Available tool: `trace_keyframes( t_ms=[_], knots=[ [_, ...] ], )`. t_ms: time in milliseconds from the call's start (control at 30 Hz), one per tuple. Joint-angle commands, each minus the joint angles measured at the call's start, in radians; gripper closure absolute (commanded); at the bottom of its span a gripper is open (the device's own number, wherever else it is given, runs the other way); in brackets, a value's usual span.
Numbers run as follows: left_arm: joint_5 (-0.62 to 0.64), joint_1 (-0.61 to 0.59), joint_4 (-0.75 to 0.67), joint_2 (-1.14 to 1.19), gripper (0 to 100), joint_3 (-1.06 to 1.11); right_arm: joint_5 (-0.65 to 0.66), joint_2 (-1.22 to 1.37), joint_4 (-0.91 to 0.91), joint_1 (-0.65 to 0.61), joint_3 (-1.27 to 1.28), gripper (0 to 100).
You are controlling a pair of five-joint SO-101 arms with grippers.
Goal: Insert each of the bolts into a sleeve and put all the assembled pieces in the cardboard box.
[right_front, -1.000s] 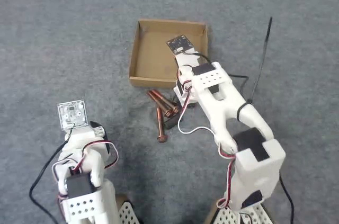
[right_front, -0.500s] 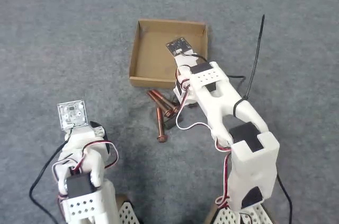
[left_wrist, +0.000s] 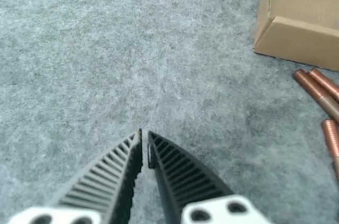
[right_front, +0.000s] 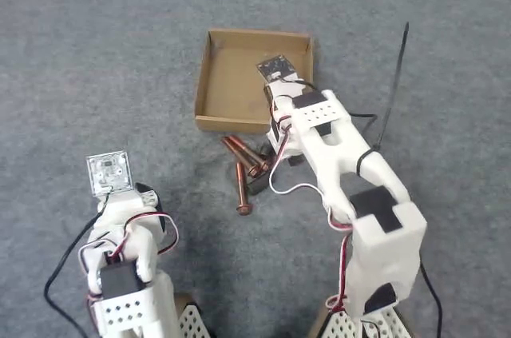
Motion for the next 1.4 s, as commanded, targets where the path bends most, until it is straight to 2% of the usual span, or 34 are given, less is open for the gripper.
trace_keyframes(
  t_ms=[0,467,600,1000,1367],
  knots=[
    [-0.011,-0.003,-0.011,-0.014,99,-0.008,0.009,-0.173,0.105,0.013,-0.037,99.2],
    [-0.011,-0.003,-0.011,-0.014,99,-0.008,0.011,-0.315,0.636,0.019,-0.037,99.2],
    [-0.011,-0.003,-0.011,-0.014,99,-0.008,0.014,-0.318,0.719,0.028,-0.021,99.2],
    [-0.011,-0.003,-0.011,-0.014,99,-0.008,0.02,-0.479,0.535,0.111,0.293,99.2],
    [-0.011,-0.003,-0.009,-0.014,99,-0.008,0.018,-0.498,0.16,0.245,0.397,99.2]
  ],
)
